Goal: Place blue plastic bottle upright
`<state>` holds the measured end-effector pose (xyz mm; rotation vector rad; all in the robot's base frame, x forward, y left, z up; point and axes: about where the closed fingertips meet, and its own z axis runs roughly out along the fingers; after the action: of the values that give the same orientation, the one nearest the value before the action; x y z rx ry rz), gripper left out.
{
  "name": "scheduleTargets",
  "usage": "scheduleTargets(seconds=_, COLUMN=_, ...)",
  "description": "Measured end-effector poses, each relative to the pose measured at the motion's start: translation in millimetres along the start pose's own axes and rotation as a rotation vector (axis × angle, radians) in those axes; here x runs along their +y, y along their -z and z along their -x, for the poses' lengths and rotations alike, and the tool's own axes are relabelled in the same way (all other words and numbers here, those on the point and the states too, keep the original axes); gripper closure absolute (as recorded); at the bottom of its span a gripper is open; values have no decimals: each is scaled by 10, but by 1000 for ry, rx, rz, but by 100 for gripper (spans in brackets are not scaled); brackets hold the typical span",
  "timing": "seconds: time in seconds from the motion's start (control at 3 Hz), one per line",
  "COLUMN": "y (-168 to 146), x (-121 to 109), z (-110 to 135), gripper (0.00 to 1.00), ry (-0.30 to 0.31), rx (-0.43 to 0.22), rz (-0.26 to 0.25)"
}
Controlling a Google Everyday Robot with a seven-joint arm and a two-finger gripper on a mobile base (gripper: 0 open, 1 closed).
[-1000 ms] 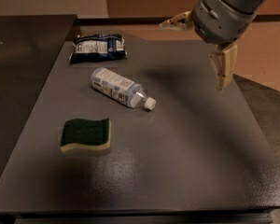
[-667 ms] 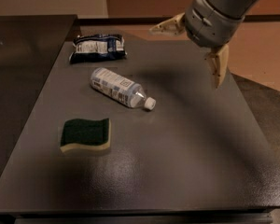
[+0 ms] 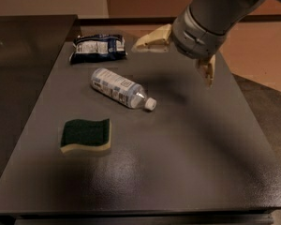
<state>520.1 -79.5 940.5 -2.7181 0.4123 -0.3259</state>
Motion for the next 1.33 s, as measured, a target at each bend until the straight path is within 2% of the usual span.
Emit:
scheduleTargets(seconds=0.33, y=-118, x=-43, z=36, gripper=0, ry=175, rx=0, rz=28)
scheduleTargets(seconds=0.67, y=-117, x=-45, z=38, gripper=0, ry=211, rx=1, rz=30)
scheduleTargets(seconds=1.0, y=-117, x=-45, z=38, gripper=0, ry=211, rx=1, rz=30)
scheduleTargets(seconds=1.33, y=-162, x=-134, z=89, gripper=0, ry=299, rx=-28, rz=34)
